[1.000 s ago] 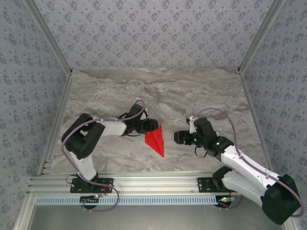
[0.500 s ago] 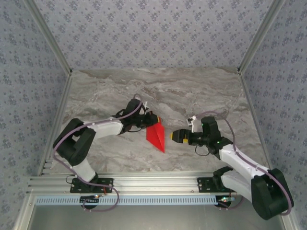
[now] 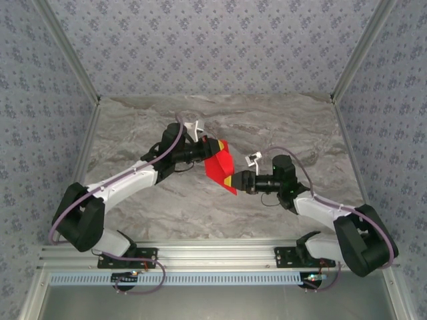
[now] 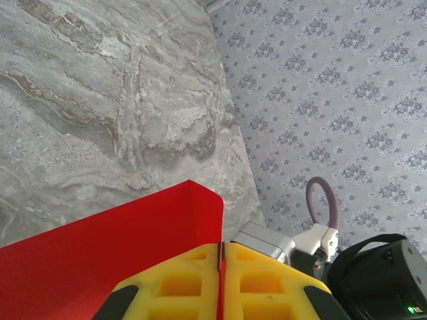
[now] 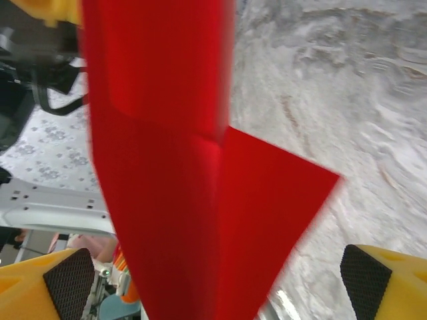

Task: Fold a paper plane with a square sheet of paper (fold left side to right side)
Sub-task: Turn over the paper at the center of the table.

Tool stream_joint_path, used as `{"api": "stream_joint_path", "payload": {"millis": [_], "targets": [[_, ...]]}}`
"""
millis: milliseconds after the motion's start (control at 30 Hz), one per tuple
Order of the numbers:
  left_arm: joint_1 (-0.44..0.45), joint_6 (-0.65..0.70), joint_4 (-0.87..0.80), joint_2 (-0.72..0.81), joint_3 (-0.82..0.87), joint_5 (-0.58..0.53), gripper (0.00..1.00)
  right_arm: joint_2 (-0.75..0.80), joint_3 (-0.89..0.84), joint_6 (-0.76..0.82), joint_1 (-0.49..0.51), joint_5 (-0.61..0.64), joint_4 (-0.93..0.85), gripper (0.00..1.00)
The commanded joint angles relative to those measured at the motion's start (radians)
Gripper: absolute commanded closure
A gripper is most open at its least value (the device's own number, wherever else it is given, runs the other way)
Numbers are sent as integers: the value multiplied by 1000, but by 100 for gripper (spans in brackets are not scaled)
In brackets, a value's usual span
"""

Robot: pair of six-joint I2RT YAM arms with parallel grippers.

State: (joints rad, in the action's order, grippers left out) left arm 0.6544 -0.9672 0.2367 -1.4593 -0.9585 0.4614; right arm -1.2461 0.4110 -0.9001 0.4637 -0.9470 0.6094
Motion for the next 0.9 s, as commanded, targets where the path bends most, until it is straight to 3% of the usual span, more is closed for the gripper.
{"api": "stream_joint_path", "payload": {"millis": [0, 167, 300, 400, 500, 667, 767, 867], "targets": [[-2, -27, 33, 31, -16, 42, 98, -25, 35, -93, 22, -15, 159, 4], [-1, -48, 67, 27, 6, 65, 98, -18, 64, -126, 34, 4, 193, 29], [-1, -54, 86, 34, 22, 75, 94, 0, 74, -102, 34, 29, 130, 61], [-11, -3, 17, 67, 23, 54, 77, 40, 85, -37, 32, 69, 8, 84], [-26, 98, -121, 130, 21, -9, 49, 120, 132, 132, 42, 156, -279, 91], [-47, 245, -373, 283, 51, -204, 34, 218, 276, 459, 97, 465, -847, 97], [-49, 292, -495, 382, 84, -333, 32, 200, 384, 567, 189, 789, -1108, 97], [-49, 310, -566, 481, 129, -435, 31, 113, 501, 581, 325, 1154, -1330, 97]]}}
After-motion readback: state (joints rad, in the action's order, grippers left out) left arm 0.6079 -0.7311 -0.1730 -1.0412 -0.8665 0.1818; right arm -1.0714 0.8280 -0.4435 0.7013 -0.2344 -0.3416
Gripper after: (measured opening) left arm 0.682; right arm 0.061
